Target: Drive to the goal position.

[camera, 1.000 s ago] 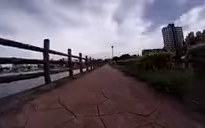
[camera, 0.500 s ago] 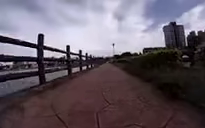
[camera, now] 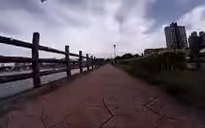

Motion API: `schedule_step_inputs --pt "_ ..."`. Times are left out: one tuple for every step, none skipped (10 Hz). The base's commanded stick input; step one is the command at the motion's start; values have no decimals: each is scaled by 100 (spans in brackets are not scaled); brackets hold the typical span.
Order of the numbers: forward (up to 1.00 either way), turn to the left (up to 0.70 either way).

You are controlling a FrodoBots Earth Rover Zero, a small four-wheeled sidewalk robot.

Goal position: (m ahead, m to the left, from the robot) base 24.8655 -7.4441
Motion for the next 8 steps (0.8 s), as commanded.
schedule_step_inputs --pt "70 11" --pt "70 11" --pt "70 11" --pt "70 11" --pt "70 11" --pt "70 11" --pt "70 11" --pt "70 11"
